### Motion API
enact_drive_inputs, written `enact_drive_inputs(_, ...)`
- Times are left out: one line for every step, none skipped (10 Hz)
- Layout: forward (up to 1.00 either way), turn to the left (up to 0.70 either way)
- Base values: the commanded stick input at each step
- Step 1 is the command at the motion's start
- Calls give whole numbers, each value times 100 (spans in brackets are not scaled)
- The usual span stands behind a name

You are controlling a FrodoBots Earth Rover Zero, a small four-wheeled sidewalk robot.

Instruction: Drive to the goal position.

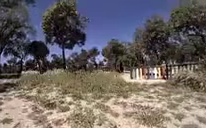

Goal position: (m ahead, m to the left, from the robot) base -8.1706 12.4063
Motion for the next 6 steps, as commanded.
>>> enact_drive_inputs(0,0)
enact_drive_inputs(0,0)
enact_drive_inputs(0,0)
enact_drive_inputs(0,0)
enact_drive_inputs(0,0)
enact_drive_inputs(0,0)
